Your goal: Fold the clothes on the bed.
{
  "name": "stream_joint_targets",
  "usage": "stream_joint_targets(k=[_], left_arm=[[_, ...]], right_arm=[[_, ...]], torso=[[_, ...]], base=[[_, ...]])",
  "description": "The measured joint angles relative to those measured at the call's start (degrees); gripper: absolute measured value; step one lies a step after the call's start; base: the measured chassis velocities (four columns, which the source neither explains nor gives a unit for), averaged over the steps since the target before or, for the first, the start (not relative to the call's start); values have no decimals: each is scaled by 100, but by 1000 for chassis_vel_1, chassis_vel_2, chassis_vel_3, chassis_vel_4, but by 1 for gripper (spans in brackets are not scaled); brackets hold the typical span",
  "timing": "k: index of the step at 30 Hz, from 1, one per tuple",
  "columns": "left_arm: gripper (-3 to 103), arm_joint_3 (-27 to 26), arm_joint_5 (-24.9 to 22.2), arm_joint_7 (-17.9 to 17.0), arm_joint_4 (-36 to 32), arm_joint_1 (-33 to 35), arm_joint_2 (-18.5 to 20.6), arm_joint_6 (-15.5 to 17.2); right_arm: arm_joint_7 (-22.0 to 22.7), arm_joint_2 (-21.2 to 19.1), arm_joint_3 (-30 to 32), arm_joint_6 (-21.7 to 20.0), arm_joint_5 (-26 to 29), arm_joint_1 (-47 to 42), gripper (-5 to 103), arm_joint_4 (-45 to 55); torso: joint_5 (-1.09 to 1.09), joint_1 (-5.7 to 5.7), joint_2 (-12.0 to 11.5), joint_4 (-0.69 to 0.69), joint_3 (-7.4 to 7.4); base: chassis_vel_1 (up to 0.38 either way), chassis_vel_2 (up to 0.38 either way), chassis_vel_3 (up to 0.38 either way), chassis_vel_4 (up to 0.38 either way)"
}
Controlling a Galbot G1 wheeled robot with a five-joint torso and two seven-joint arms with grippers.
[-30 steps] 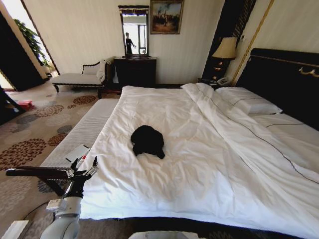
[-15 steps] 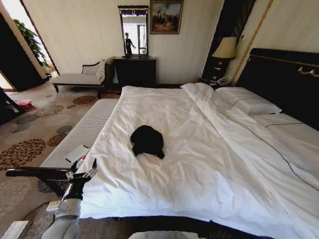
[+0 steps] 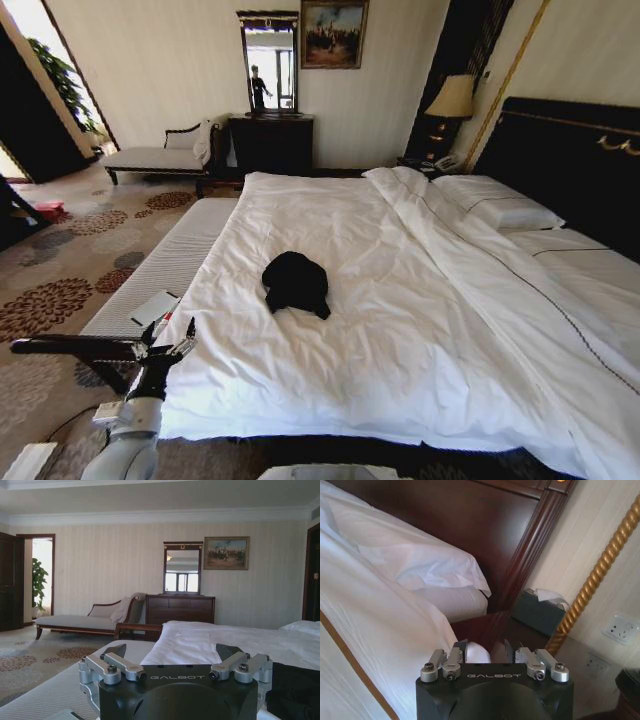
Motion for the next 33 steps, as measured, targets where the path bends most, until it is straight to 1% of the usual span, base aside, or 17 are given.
stream_joint_targets(k=[1, 3, 4, 6, 7, 9, 10, 12, 13, 14, 15, 16, 17, 22, 29, 33], left_arm=[[100, 1, 5, 0, -5, 8, 0, -3], [100, 4, 13, 0, -13, 17, 0, -6], [100, 12, 26, 0, -28, 26, -4, -8], [100, 29, 55, 0, -74, 39, -17, -10], [100, 29, 55, 0, -74, 39, -17, -10], [100, 32, 82, 3, -104, 38, -17, -10], [100, 32, 82, 3, -104, 38, -17, -10], [100, 30, 104, 2, -125, 45, -10, -8], [100, 29, 110, 2, -133, 49, -8, -5], [100, 28, 122, 2, -141, 51, -8, 0], [100, 28, 122, 2, -141, 51, -8, 0], [100, 27, 138, 2, -156, 50, -9, 10], [100, 22, 154, -2, -172, 47, -13, 20], [100, 4, 192, -21, -202, 42, -23, 58], [100, 4, 269, -56, -248, 32, -36, 113], [100, 24, 320, -81, -275, -3, -35, 147]], right_arm=[[0, 24, 9, 23, 10, -18, 46, 69], [3, 56, 22, 60, 20, -31, 46, 155], [8, 86, 34, 88, 29, -41, 52, 231], [16, 216, 112, 119, 165, -190, 62, 697], [16, 216, 112, 119, 165, -190, 62, 697], [8, 314, 191, 124, 286, -340, 74, 1183], [8, 314, 191, 124, 286, -340, 74, 1183], [-10, 395, 264, 130, 346, -451, 85, 1687], [-12, 418, 281, 137, 358, -479, 85, 1852], [-13, 448, 292, 159, 363, -505, 90, 2040], [-13, 448, 292, 159, 363, -505, 90, 2040], [-31, 485, 294, 196, 361, -538, 95, 2245], [-51, 516, 294, 232, 359, -578, 98, 2438], [-129, 556, 276, 271, 369, -701, 100, 2983], [-276, 477, 211, 268, 434, -758, 100, 3607], [-300, 488, 1, 148, 566, -718, 100, 4089]], torso=[[0, 0, 0, 0, 0], [0, 0, 0, 0, 0], [0, 0, 0, 0, 0], [1, 0, 0, 2, 0], [1, 0, 0, 2, 0], [1, 0, 0, -1, 0], [1, 0, 0, -1, 0], [0, 0, 0, 0, 0], [-1, 0, 0, 1, 0], [-1, 0, 0, 1, 0], [-1, 0, 0, 1, 0], [0, 0, 0, 2, 0], [1, 0, 0, 1, 0], [1, 0, 0, 1, 0], [0, 0, 0, 0, 0], [1, 0, 0, 1, 0]], base=[[0, 0, 0, 0], [0, 0, 0, 0], [0, 0, 0, 0], [0, 0, 0, 0], [0, 0, 0, 0], [0, 0, 0, 0], [0, 0, 0, 0], [0, 0, 0, 0], [0, 0, 0, 0], [0, 0, 0, 0], [0, 0, 0, 0], [0, 0, 0, 0], [0, 0, 0, 0], [0, 0, 0, 0], [0, 0, 0, 0], [0, 0, 0, 0]])
